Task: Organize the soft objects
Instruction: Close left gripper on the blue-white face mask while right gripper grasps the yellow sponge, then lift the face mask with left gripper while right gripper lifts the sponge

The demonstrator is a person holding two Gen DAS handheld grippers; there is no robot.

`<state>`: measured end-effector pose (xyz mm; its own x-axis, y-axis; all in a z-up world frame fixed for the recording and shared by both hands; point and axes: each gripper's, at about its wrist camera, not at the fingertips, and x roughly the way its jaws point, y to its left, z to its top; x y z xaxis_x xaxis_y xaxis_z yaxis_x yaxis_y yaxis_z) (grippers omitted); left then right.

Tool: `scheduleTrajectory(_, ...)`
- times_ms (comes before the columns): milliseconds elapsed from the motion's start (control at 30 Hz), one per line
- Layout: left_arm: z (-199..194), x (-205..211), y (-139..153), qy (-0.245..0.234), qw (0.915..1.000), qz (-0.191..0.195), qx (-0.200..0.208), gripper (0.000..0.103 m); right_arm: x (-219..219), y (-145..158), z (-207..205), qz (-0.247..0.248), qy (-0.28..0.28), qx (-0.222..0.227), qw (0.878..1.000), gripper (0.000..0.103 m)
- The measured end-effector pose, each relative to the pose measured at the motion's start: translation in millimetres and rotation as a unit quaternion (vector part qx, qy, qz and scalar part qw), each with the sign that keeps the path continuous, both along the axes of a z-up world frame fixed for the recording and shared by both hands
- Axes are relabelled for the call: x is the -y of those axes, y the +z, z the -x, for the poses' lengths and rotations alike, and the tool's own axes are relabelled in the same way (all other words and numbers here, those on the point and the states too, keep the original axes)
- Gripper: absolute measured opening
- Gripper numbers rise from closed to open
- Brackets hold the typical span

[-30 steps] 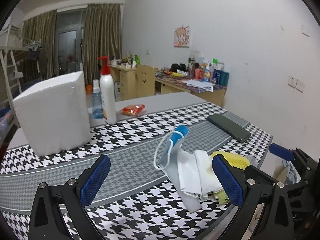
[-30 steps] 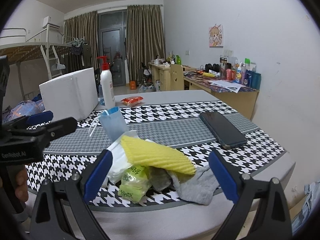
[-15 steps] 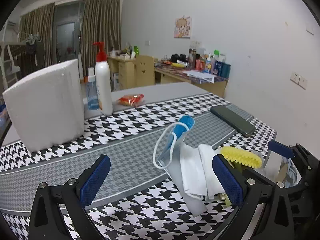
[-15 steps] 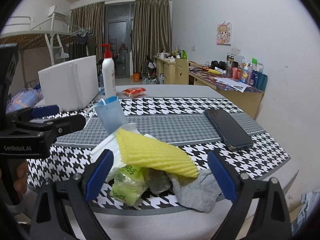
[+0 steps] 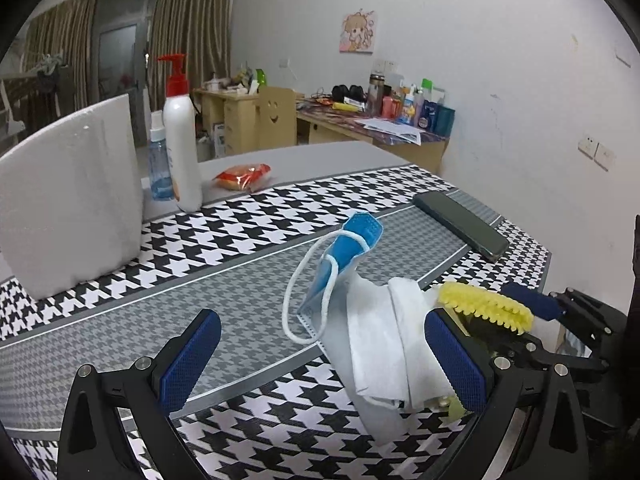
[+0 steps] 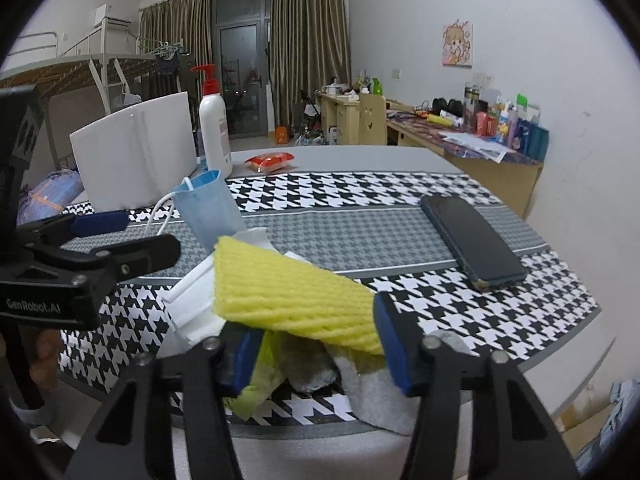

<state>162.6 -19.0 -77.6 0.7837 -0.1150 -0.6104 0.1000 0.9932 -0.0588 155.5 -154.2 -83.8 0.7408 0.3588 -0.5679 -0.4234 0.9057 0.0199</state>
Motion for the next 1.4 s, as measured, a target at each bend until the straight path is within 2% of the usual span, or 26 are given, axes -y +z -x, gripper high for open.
scheduleTrajectory(133,-7.5,1.3,-1.8,0.006,1.0000,0.002,-0.007,0.102,5.3,1.3,-3.6,-0.015,0.002,-0.011,1.000,0.049)
scheduleTrajectory(233,-12.4,-1.7,-2.4,0.006,0.9997,0.020,-0.013,0.102,11.1,2.8,-8.8,-0.029,-0.002,-0.024,0.999,0.042)
scheduleTrajectory(433,-18.9,-1.1,-0.7,0.008,0.9995,0.029,-0.003,0.092,14.5,7.2,-9.8,-0.032,-0.005,-0.021,0.999,0.038)
scheduleTrajectory(533,-24.8,1.6,-0.9,0.008,0.9997,0.023,0.001,0.080,16.8,8.3,-11.6,-0.032,-0.008,-0.021,0.999,0.036)
scheduleTrajectory(667,-34.7,-1.6,-5.2,0.004,0.9990,0.043,-0.013,0.056,18.7,9.1,-14.3,-0.028,-0.007,-0.026,0.999,0.036)
scheduleTrajectory(933,-39.6,1.3,-10.9,0.004,0.9991,0.037,-0.019,0.032,20.4,8.7,-18.4,-0.025,-0.012,-0.029,0.999,0.036)
scheduleTrajectory(1100,-44.3,-1.9,-11.4,0.002,0.9986,0.045,-0.029,0.010,19.9,9.0,-17.3,-0.021,-0.014,-0.026,0.999,0.033)
scheduleTrajectory(1300,-36.4,-1.9,-3.4,-0.001,0.9985,0.051,-0.019,0.009,20.9,13.5,-15.9,-0.014,-0.023,-0.011,1.000,0.016)
scheduleTrajectory(1400,-31.6,-1.4,0.9,-0.006,0.9984,0.054,-0.014,0.009,20.2,16.5,-14.2,-0.008,-0.024,-0.001,1.000,0.013)
